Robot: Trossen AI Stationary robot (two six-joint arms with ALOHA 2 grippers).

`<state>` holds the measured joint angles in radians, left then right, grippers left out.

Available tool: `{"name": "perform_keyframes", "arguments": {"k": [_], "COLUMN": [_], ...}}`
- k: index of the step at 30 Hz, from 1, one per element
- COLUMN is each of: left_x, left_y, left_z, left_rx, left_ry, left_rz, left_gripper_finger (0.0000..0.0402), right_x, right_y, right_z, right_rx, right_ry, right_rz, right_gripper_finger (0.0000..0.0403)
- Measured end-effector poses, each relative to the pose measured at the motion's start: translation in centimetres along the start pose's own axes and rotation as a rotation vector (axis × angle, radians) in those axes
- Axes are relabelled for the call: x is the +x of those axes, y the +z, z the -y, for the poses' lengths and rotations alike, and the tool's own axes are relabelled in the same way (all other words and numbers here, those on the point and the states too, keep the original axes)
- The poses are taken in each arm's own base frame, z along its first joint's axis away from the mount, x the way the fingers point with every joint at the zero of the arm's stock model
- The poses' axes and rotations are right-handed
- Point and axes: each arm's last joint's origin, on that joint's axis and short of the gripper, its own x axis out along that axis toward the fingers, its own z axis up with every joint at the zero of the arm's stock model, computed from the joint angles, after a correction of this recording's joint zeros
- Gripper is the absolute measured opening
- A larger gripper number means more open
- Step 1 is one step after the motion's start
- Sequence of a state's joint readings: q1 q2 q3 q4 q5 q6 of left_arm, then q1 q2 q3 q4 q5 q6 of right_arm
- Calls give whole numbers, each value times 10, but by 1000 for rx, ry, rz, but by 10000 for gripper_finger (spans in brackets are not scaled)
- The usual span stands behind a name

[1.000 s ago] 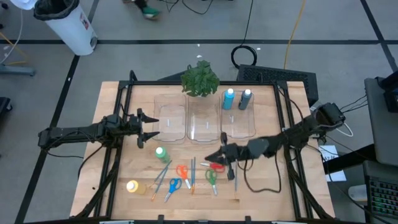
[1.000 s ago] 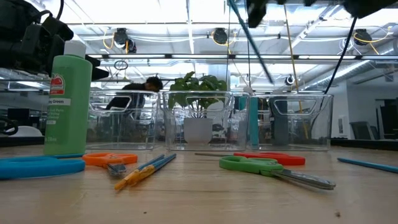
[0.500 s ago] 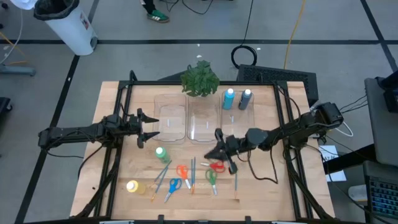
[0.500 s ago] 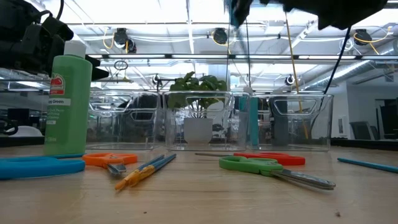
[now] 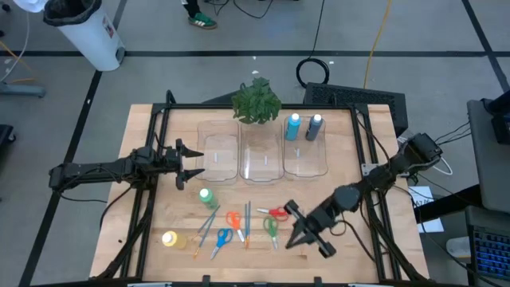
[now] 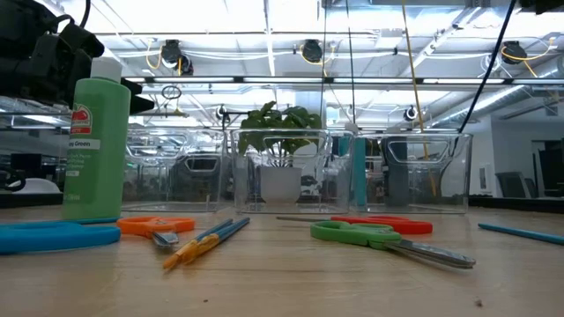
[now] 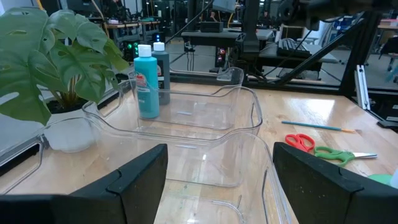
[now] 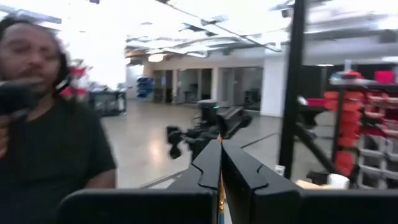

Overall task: Pick & Place Paint Supplies
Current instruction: Put the blue paintbrush into the middle transparent bin

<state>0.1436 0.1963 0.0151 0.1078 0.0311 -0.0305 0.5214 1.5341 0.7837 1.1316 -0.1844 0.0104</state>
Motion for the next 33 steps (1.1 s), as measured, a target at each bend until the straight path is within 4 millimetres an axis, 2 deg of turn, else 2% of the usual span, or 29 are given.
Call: {"name": "perform_keyframes", "arguments": {"k": [9, 13, 18, 25, 33], "left_x": [0, 0, 0, 0, 0], "left_y": [0, 0, 0, 0, 0], "left_z": [0, 0, 0, 0, 0], "left_rx": [0, 0, 0, 0, 0], "left_ry": [0, 0, 0, 0, 0], "left_rz": [0, 0, 0, 0, 0], "left_gripper_finger": [294, 294, 294, 294, 294], "right_x": [3, 5, 8, 4, 4], "right_y": [-1, -12, -21, -11, -13], "right_z": [-17, -22, -30, -36, -36], "right_rx": [-10, -7, 46, 96, 98], "right_ry": [52, 110, 246, 482, 488], "right_rz": [-4, -15, 68, 212, 197], "right_gripper_finger": [0, 0, 0, 0, 0]}}
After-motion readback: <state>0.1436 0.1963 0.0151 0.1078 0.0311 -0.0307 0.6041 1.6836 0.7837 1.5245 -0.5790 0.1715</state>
